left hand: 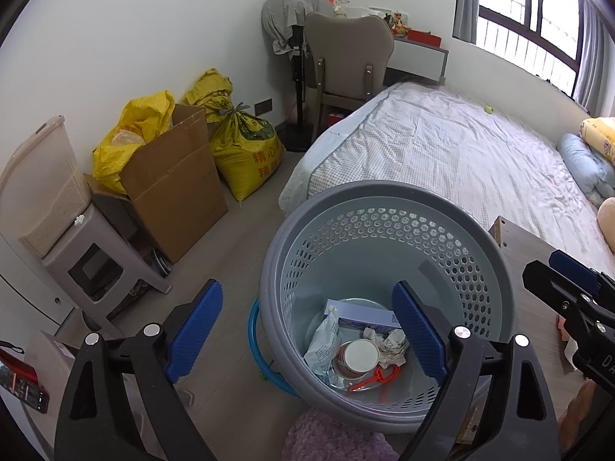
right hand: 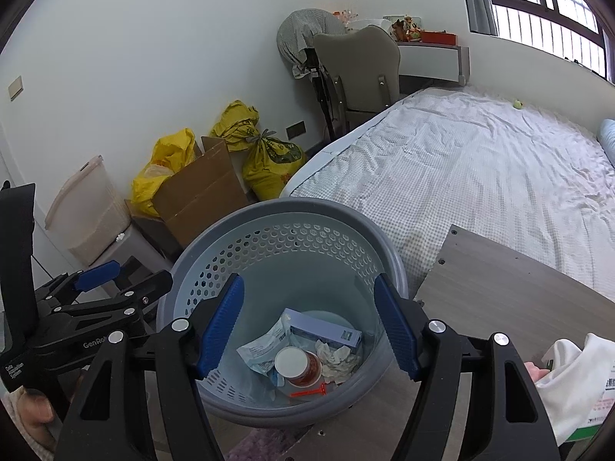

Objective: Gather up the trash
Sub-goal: 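Move both grippers back from the basket toward the table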

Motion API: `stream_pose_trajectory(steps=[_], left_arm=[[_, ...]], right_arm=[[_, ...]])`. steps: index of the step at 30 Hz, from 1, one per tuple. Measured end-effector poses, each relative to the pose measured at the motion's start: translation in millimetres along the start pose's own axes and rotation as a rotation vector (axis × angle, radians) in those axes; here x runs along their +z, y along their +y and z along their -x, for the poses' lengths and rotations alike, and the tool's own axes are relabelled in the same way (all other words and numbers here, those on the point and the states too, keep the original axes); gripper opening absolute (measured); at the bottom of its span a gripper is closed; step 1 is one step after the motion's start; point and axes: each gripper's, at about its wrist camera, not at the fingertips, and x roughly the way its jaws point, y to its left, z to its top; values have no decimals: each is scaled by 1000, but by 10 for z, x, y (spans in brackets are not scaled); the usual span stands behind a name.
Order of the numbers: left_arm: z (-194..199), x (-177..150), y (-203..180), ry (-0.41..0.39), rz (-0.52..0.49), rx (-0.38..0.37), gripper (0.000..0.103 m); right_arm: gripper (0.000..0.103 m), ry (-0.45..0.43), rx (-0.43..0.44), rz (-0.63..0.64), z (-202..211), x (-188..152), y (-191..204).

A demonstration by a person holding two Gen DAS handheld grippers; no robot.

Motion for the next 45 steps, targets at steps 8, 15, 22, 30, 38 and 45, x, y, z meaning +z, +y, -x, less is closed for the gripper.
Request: stream_pose_trajectory(steps=[8,15,22,30,38,45], left_arm=[[94,-23,-9,-14,5,-12,90],[171,-43,-50,-23,3,-23,90],[264,-53,-103,-36,-5,-38,91],[359,-92,-236,-45,-31,-53,91],[457,-132,-378,-50,-57,-75,91],[505,-157,-545,-53,-84,-101,91]], right_arm=[[67,-13,2,6,131,-9,41],[67,-28,-3,4,237,-36,51],[67,-44,-13,-11,355,-62,13],[67,-62,-27,-33,516,-132,-60],[67,-83,-49,-60,692,-221,-182],[67,-97,-84,-92,873,-336,-363]])
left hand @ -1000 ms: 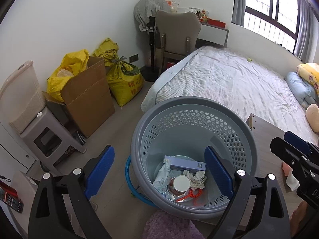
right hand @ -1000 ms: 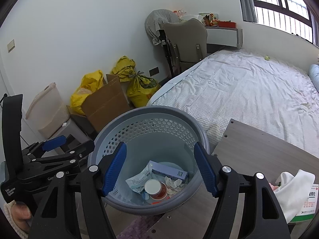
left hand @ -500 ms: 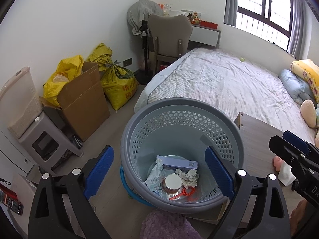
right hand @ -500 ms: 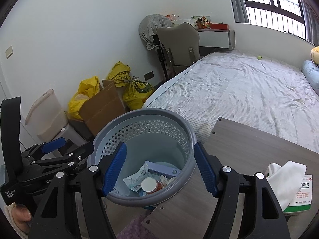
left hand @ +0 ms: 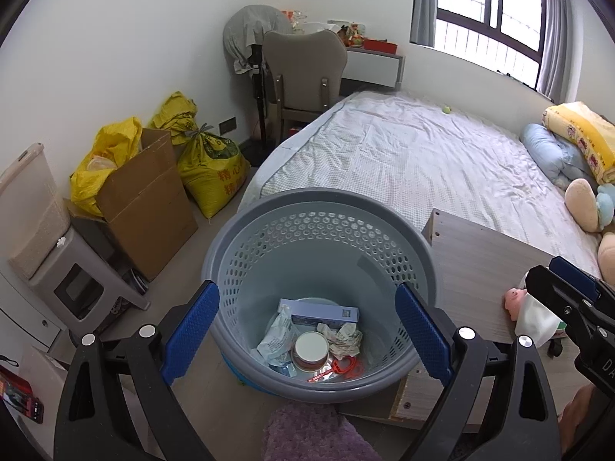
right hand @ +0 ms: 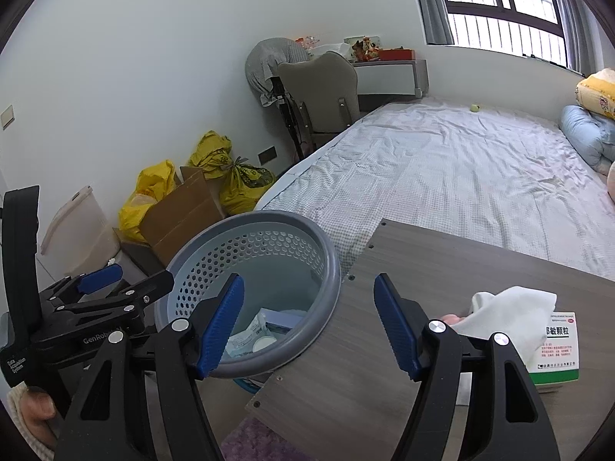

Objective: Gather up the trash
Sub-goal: 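Move both grippers back from the basket toward the table, then grasp the white tissue on the medicine box with the left gripper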

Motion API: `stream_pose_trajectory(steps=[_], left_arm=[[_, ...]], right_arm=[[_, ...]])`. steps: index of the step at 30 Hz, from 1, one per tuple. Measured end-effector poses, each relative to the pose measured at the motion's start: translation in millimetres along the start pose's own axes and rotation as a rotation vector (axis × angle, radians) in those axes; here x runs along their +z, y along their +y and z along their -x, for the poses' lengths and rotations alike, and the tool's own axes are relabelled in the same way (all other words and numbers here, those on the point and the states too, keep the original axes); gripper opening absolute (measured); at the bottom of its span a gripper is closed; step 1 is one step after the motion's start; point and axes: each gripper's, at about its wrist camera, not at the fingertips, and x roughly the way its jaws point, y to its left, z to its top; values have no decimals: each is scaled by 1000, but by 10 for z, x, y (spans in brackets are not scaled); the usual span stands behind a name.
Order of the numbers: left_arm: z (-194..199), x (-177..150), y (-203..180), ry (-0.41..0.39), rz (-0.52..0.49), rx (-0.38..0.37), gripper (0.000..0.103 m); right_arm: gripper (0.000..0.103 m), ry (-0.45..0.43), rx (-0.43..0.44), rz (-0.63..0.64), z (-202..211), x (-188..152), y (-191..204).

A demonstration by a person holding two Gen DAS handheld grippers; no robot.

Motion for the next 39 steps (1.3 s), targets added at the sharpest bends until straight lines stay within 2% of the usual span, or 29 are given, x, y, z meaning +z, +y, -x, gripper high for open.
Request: stream_pose_trajectory(steps=[15,27,39], left_arm=[[-52,-116,-379,34,-56,-70,91],[-106,-184,-743,54,-120,-135,91],[-207,-223,-1466,77,-259,-241,91]], right_arm=[[67,7,-113,-81,349,-318,-554],[67,29,-272,-166,661,-698,-1075],[67,34,-360,-261,929,-876,-1554]])
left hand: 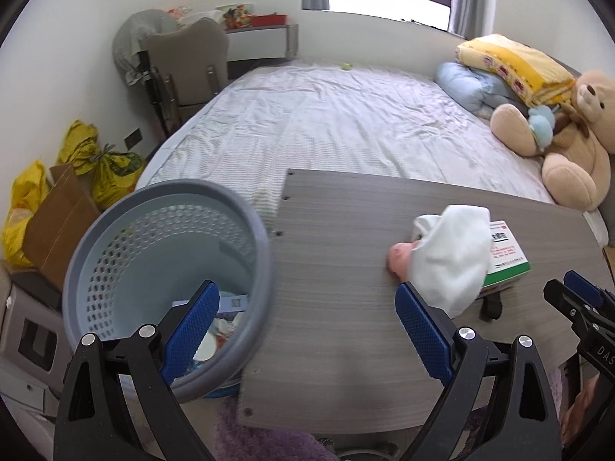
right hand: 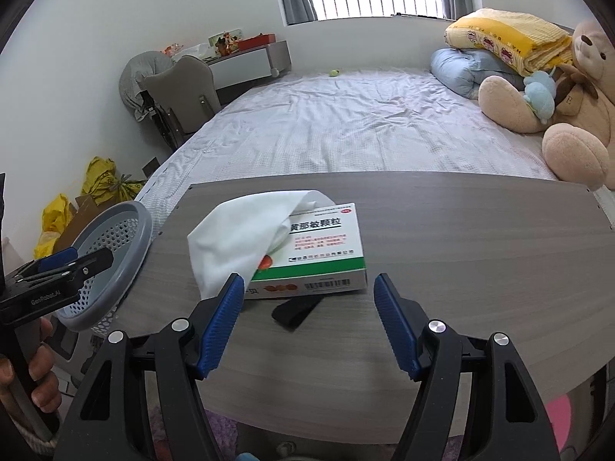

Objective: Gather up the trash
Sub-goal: 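Grasp the white tissue on the medicine box with the left gripper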

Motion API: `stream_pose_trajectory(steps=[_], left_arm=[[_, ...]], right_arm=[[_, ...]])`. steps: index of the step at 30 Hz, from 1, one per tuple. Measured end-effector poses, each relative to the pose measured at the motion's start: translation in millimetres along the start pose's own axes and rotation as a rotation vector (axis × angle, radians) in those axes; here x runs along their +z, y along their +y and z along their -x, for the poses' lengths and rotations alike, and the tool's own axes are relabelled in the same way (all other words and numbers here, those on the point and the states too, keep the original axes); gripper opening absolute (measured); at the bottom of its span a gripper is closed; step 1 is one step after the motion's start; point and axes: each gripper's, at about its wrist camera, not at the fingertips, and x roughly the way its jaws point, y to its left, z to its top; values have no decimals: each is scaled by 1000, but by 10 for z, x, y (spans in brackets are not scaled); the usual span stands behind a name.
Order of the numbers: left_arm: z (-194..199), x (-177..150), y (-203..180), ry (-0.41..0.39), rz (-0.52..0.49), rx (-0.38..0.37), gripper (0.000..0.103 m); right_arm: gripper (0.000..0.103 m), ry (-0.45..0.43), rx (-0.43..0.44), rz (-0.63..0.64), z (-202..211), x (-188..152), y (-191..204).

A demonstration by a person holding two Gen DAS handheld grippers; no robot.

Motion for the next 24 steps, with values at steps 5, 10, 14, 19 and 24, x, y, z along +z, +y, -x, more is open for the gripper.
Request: stream_pose_trajectory(steps=[5,10,14,19,24], left_arm=[[-177,91,-378,3,-62,-57,92],[-379,164,-683,29,-95,-108,93],[-541,227,-879,59,-111,-136,93],[-688,338,-1069,66,-139,-162,95],[-887,381,-1187,114,-155,-186,96]], right_arm=[[67,2,-24,-32,19,-7,-196],[67,0,-33,-75,46,-14,-413],[67,-2,-36,-102,49,-14,-556],[67,-2,-25,-130,24,-31,-659],[67,4,-17,-149,-4,-53,-720]])
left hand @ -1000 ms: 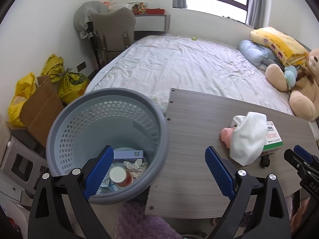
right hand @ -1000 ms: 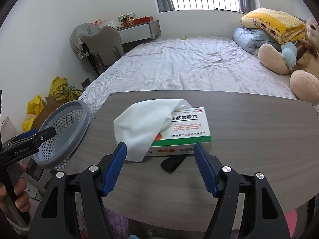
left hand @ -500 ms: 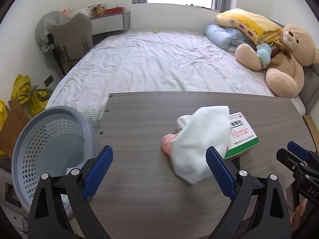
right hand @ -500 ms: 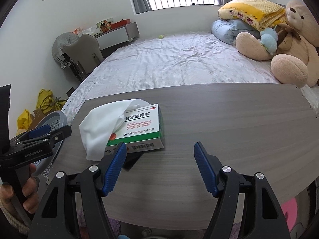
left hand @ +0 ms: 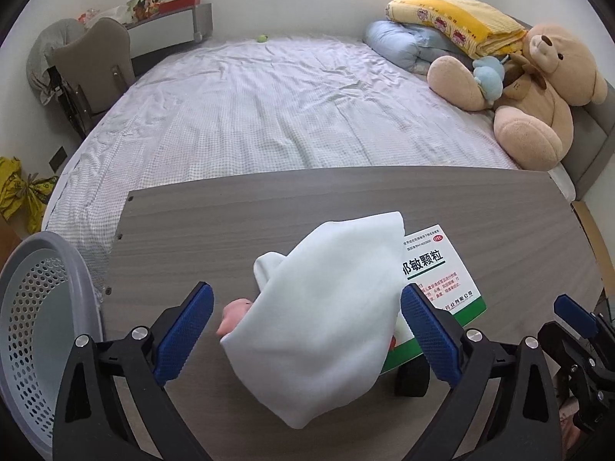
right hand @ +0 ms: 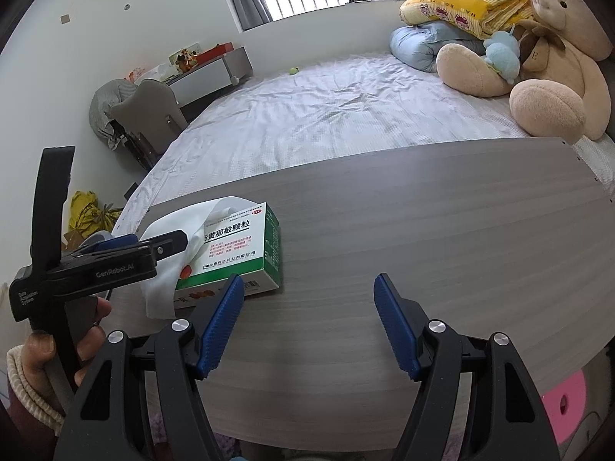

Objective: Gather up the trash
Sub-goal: 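Grasp the white tissue on the medicine box with the left gripper, then lift the white tissue with the left gripper while the right gripper grasps the black object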

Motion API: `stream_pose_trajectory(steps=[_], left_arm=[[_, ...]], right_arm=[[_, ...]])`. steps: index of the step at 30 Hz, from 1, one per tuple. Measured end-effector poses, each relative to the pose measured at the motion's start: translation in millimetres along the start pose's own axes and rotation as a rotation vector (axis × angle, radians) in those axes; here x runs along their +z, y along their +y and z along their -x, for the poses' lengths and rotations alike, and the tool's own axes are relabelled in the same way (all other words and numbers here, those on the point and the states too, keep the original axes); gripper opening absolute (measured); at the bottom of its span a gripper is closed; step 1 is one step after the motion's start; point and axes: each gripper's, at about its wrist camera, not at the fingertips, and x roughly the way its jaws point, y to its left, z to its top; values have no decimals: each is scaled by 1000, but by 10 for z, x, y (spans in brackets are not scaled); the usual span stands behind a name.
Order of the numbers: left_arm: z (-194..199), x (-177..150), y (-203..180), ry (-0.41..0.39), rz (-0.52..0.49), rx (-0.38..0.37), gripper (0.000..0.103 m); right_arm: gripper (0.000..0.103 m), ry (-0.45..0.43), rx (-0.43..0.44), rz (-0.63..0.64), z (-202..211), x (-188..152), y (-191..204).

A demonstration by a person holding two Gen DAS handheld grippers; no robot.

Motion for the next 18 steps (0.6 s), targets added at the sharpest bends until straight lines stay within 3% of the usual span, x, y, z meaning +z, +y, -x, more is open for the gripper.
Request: stream_pose_trajectory(steps=[6,9,12,15,17,18], left_arm=[[-166,0,-101,49,-17,-25,96],[-173,-7,-93,37,-11,-24,95],[-135,-2,-88,19,-12,-24,81],[-100,16,-73,10,-18,-36,56],[-85,21,-48,11,-13,-49,28],[-80,30,-40,10,-11,-52,23]], right_arm=[[67,3,4,-21,-14,-16,-69],[67,4,8,-24,-17,-38,-59],[67,4,10,-21,-18,-38,-50],[67,5,11,-20,-34,-35,-40],[67,7,13,-17,-37,-42,-22],[67,9,14,-15,-41,-46,-8]])
